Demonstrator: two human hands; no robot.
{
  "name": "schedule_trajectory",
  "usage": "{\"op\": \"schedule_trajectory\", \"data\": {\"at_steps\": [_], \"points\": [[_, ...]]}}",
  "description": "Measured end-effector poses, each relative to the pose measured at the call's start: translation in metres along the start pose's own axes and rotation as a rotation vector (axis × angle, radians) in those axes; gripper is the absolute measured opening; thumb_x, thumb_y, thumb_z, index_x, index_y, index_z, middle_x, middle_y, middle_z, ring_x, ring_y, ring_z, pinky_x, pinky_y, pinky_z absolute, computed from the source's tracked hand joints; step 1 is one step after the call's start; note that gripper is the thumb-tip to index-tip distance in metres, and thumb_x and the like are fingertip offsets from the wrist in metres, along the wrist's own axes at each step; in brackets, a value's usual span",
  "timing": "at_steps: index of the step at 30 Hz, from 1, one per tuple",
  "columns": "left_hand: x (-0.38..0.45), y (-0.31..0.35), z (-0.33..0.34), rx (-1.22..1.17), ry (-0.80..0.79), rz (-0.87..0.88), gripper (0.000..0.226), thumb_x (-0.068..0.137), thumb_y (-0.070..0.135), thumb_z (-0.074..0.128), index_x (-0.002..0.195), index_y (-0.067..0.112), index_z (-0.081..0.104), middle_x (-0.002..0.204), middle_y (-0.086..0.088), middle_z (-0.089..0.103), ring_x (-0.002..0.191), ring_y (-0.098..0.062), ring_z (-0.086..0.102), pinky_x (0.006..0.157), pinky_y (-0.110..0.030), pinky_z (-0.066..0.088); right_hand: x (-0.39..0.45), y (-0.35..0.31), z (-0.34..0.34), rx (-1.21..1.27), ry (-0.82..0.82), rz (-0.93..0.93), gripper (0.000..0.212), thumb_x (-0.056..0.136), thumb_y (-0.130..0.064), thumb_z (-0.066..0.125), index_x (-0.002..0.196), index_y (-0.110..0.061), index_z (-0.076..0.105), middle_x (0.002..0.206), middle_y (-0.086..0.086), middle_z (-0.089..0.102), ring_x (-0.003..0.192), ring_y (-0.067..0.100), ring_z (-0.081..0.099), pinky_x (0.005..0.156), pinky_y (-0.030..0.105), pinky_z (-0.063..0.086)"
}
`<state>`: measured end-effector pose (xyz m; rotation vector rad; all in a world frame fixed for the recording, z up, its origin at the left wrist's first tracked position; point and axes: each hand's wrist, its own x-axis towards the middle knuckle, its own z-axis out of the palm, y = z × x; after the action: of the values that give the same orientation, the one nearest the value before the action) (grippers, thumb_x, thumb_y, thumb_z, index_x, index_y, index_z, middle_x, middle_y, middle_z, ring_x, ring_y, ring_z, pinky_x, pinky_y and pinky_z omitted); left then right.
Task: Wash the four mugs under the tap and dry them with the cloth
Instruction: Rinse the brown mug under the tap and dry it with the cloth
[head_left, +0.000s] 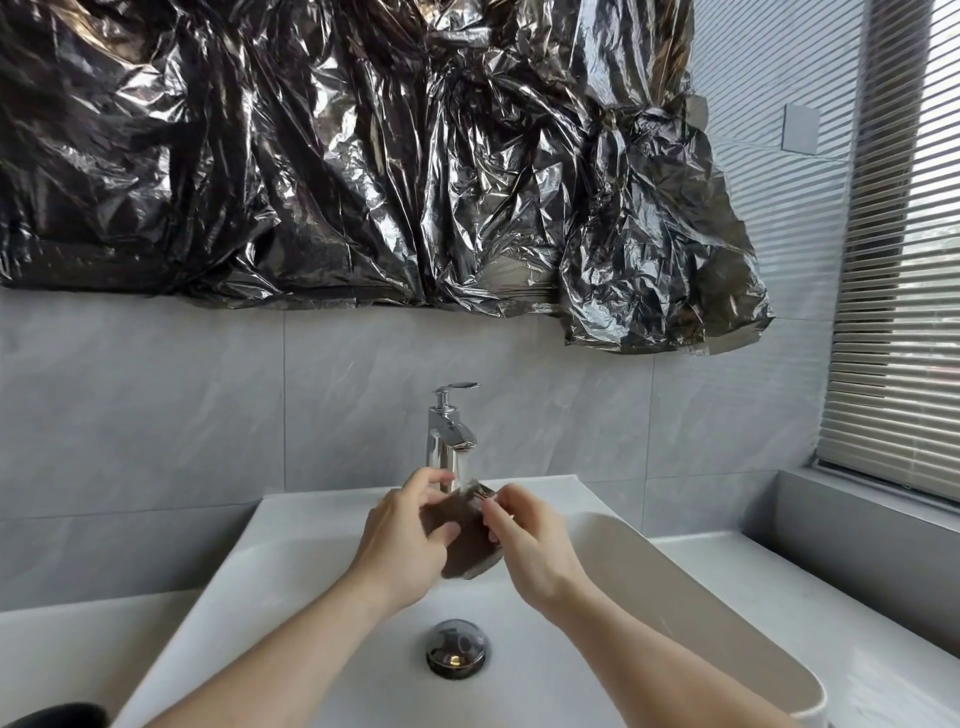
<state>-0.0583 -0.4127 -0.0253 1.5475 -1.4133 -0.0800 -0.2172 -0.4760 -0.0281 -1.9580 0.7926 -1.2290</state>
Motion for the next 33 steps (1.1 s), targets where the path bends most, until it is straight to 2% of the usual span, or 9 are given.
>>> {"op": "schedule_trajectory", "data": {"at_steps": [3, 7, 10, 14, 17, 21, 25, 29, 33], "points": [[0.000, 0.001, -0.001, 0.008, 0.003, -0.053, 0.037, 0.090, 0.011, 0.078, 0.114, 0.033, 0.062, 0.102, 0.022, 0.065, 0.107, -0.009, 0.063, 0.085, -0.012, 0.042, -0.004, -0.007, -0.001, -0.121, 0.028, -0.082, 0.040, 0.102, -0.019, 0.061, 0.066, -0.024, 0.046, 0.052, -0.021, 0.054, 0.051, 0.000, 0.048, 0.054, 0.013, 0.037], [0.003, 0.003, -0.002, 0.127, 0.063, -0.230, 0.017, 0.085, 0.036, 0.082, 0.088, 0.028, 0.067, 0.094, 0.015, 0.070, 0.095, -0.015, 0.067, 0.083, -0.030, 0.051, -0.009, -0.015, 0.000, -0.148, 0.025, -0.125, 0.036, 0.099, -0.015, 0.061, 0.064, -0.022, 0.054, 0.054, -0.007, 0.064, 0.048, 0.011, 0.060, 0.052, 0.025, 0.050], [0.005, 0.011, -0.004, -0.008, 0.012, -0.378, 0.033, 0.094, 0.042, 0.068, 0.070, 0.020, 0.075, 0.074, 0.007, 0.077, 0.081, -0.021, 0.073, 0.077, -0.032, 0.056, -0.010, -0.018, 0.000, -0.192, -0.008, -0.161, 0.028, 0.094, -0.018, 0.062, 0.066, -0.013, 0.059, 0.054, -0.002, 0.065, 0.053, 0.021, 0.057, 0.058, 0.033, 0.053], [0.003, 0.021, -0.002, -0.278, -0.093, -0.530, 0.050, 0.097, 0.053, 0.058, 0.082, 0.011, 0.079, 0.074, -0.002, 0.080, 0.074, -0.021, 0.075, 0.068, -0.031, 0.056, -0.012, -0.014, 0.004, -0.279, -0.120, -0.139, 0.033, 0.089, -0.031, 0.067, 0.063, -0.010, 0.066, 0.054, -0.004, 0.068, 0.049, 0.016, 0.056, 0.057, 0.034, 0.052], [0.002, 0.017, -0.003, -0.307, -0.126, -0.559, 0.044, 0.091, 0.053, 0.065, 0.087, 0.012, 0.081, 0.080, -0.005, 0.082, 0.082, -0.020, 0.078, 0.070, -0.031, 0.057, -0.012, -0.009, 0.006, -0.294, -0.211, -0.099, 0.029, 0.089, -0.034, 0.067, 0.068, -0.013, 0.071, 0.063, -0.003, 0.074, 0.056, 0.022, 0.066, 0.061, 0.037, 0.057], [-0.001, 0.013, -0.002, -0.332, -0.112, -0.580, 0.034, 0.083, 0.040, 0.070, 0.090, 0.009, 0.082, 0.085, -0.010, 0.082, 0.086, -0.024, 0.076, 0.068, -0.029, 0.054, -0.011, -0.008, 0.007, -0.362, -0.257, -0.116, 0.024, 0.089, -0.037, 0.069, 0.073, -0.019, 0.070, 0.068, -0.002, 0.074, 0.059, 0.021, 0.059, 0.060, 0.037, 0.050], [0.000, 0.016, 0.000, -0.310, -0.059, -0.522, 0.031, 0.086, 0.038, 0.071, 0.065, 0.014, 0.073, 0.062, -0.002, 0.069, 0.067, -0.023, 0.063, 0.068, -0.030, 0.047, -0.012, -0.011, 0.009, -0.341, -0.292, -0.150, 0.020, 0.089, -0.031, 0.071, 0.069, -0.030, 0.072, 0.060, -0.003, 0.068, 0.052, 0.008, 0.053, 0.059, 0.030, 0.047], [0.002, 0.011, -0.001, -0.269, -0.001, -0.473, 0.042, 0.077, 0.049, 0.065, 0.062, 0.011, 0.074, 0.074, -0.009, 0.076, 0.078, -0.027, 0.066, 0.080, -0.037, 0.053, -0.009, -0.011, 0.003, -0.170, -0.100, -0.022, 0.014, 0.087, -0.027, 0.073, 0.075, -0.023, 0.080, 0.067, -0.006, 0.075, 0.052, 0.003, 0.063, 0.058, 0.031, 0.057], [0.003, 0.014, -0.011, -0.349, 0.094, -0.509, 0.039, 0.071, 0.045, 0.057, 0.042, 0.019, 0.062, 0.059, 0.001, 0.067, 0.072, -0.027, 0.060, 0.082, -0.041, 0.053, -0.003, -0.001, -0.004, -0.223, 0.095, 0.065, 0.009, 0.079, -0.033, 0.078, 0.081, -0.028, 0.071, 0.077, -0.011, 0.074, 0.065, 0.002, 0.066, 0.066, 0.030, 0.056]]}}
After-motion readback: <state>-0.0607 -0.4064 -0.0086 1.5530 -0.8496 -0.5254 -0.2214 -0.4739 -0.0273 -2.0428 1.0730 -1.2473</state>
